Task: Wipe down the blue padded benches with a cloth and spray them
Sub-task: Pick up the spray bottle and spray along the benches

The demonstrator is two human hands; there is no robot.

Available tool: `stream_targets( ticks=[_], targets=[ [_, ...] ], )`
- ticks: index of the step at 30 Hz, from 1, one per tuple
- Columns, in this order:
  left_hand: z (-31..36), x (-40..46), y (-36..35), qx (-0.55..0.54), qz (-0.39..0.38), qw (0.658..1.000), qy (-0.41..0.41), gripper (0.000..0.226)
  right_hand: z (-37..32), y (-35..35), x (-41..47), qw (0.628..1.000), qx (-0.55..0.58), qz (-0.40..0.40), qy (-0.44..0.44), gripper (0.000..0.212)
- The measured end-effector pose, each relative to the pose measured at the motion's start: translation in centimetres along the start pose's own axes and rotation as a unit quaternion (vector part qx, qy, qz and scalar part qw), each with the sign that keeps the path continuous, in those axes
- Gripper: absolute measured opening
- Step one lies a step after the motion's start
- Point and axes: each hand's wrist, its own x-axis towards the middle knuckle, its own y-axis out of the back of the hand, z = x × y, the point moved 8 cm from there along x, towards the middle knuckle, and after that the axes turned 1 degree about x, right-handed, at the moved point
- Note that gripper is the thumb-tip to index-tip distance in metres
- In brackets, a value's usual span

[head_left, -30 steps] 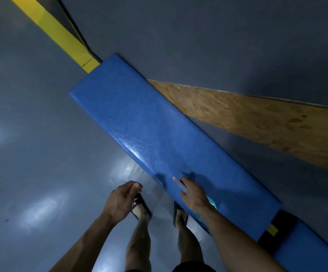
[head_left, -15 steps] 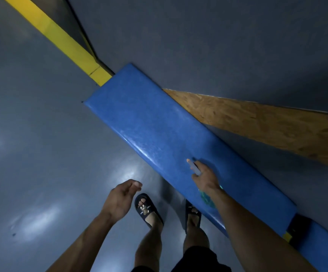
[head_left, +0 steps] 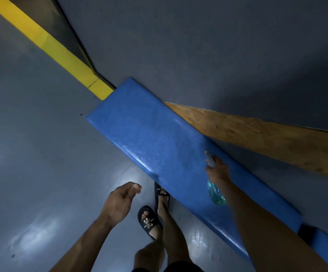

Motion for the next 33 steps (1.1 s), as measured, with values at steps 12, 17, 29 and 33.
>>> stream_targets(
  ticks=[12,17,29,33],
  targets=[
    [1.9,4.7,1.3,0.023,0.005,1.000,0.001,0.031,-2.8,-4.8,0.6,0.991,-0.020,-0.124,0.053,0.032],
    [1.4,5.4,2.2,0.030,0.016,0.999,0.011,0.028,-3.8,-9.9,-1.1,0.977,-0.073,-0.185,0.074,0.033],
    [0.1,4.4,5.1,0.014,0.060,0.997,0.053,0.032,-7.2,-15.1,-4.2,0.935,-0.190,-0.258,0.154,0.036],
    [-0.2,4.0,6.0,0.003,0.078,0.995,0.055,0.033,-10.2,-16.5,-3.7,0.921,-0.220,-0.260,0.191,0.030]
  ],
)
